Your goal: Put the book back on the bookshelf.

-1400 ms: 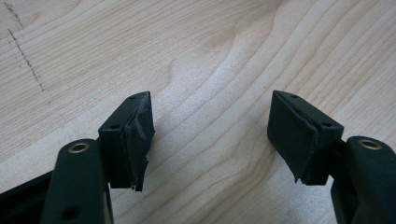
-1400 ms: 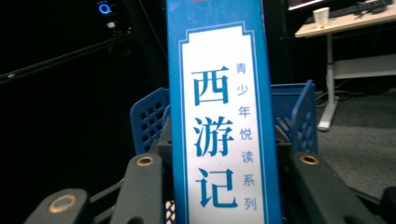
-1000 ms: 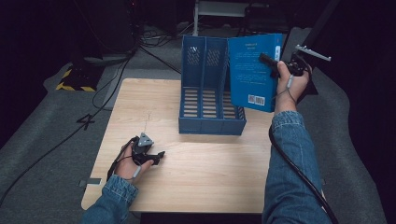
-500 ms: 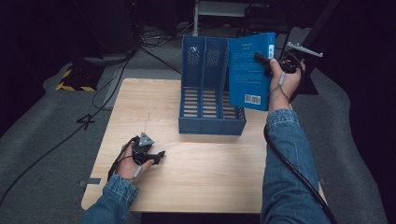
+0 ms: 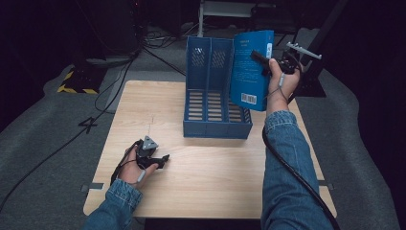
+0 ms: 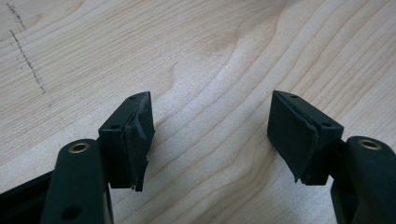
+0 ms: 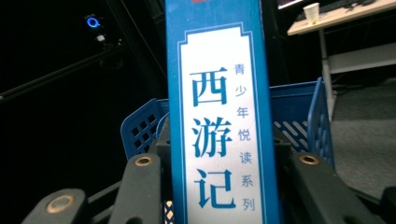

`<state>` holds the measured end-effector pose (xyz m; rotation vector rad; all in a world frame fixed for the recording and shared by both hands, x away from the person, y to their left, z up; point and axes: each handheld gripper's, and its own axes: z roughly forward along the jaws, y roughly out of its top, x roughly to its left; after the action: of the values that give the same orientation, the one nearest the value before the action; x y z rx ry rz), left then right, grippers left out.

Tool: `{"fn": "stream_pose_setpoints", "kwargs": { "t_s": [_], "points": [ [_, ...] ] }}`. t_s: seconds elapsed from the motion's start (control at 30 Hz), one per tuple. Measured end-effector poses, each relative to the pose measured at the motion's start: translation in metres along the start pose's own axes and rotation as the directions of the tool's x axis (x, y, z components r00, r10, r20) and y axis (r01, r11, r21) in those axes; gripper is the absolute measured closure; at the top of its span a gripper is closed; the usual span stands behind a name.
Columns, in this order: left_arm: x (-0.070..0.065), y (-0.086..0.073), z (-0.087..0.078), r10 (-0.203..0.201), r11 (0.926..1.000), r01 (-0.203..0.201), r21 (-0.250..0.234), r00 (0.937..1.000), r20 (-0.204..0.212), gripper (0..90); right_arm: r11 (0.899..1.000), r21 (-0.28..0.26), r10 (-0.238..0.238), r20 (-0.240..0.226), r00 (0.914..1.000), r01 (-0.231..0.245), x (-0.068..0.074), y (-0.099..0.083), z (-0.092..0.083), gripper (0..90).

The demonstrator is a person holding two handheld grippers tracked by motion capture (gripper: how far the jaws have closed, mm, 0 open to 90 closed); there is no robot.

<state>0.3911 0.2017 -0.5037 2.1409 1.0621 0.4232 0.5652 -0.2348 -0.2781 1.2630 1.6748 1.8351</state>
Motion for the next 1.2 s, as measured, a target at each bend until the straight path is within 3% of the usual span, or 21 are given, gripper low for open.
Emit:
{"fn": "stream_pose_setpoints", "kwargs": {
  "t_s": [0.07,0.17,0.23,0.27,0.43,0.57,0.73,0.87,0.93,1.03,1.2],
  "points": [
    [0.0,0.0,0.0,0.0,1.0,0.0,-0.001,1.0,0.001,32.2,1.0,-0.01,-0.003,-0.023,0.9997,0.003,-0.002,-0.007,0.004,61.6],
    [0.0,0.0,0.0,-0.001,1.0,0.001,0.0,1.0,0.002,32.2,1.0,-0.016,-0.007,-0.021,0.9997,0.007,-0.003,-0.012,0.009,61.6],
    [0.0,0.0,0.0,0.004,1.0,-0.004,0.002,1.0,-0.001,32.2,1.0,0.0,-0.022,-0.009,0.9997,0.022,-0.003,-0.018,0.016,61.4],
    [0.0,0.0,0.0,0.002,1.0,-0.002,0.002,1.0,-0.001,32.2,0.999,0.004,-0.044,-0.025,0.9988,0.044,-0.003,-0.022,0.02,61.4],
    [0.0,0.001,0.0,0.002,1.0,-0.002,0.001,1.0,0.0,32.2,0.998,-0.002,-0.069,-0.037,0.997,0.069,-0.005,-0.026,0.021,61.2],
    [-0.001,0.001,0.001,0.002,1.0,-0.002,0.002,1.0,-0.005,32.2,0.992,0.002,-0.124,-0.022,0.992,0.124,-0.006,-0.035,0.022,60.5],
    [-0.002,0.002,0.002,-0.001,1.0,0.001,0.002,1.0,-0.004,32.2,0.983,0.077,-0.167,0.023,0.9857,0.165,-0.004,-0.052,0.031,58.8],
    [-0.002,0.002,0.002,0.001,1.0,-0.001,0.001,1.0,-0.003,32.3,0.98,0.121,-0.166,0.056,0.9845,0.158,-0.009,-0.062,0.036,58.3],
    [-0.002,0.002,0.002,0.001,1.0,-0.001,0.001,1.0,-0.002,32.4,0.987,0.105,-0.129,0.051,0.9904,0.123,-0.013,-0.069,0.035,58.3],
    [-0.002,0.002,0.002,0.001,1.0,-0.001,0.003,1.0,0.0,32.5,0.978,0.132,-0.168,0.058,0.9841,0.16,-0.009,-0.069,0.033,58.0],
    [-0.001,0.002,0.002,0.003,1.0,-0.003,0.002,1.0,-0.001,32.5,0.943,0.246,-0.254,0.106,0.9613,0.223,0.009,-0.067,0.027,54.1]
  ]
}}
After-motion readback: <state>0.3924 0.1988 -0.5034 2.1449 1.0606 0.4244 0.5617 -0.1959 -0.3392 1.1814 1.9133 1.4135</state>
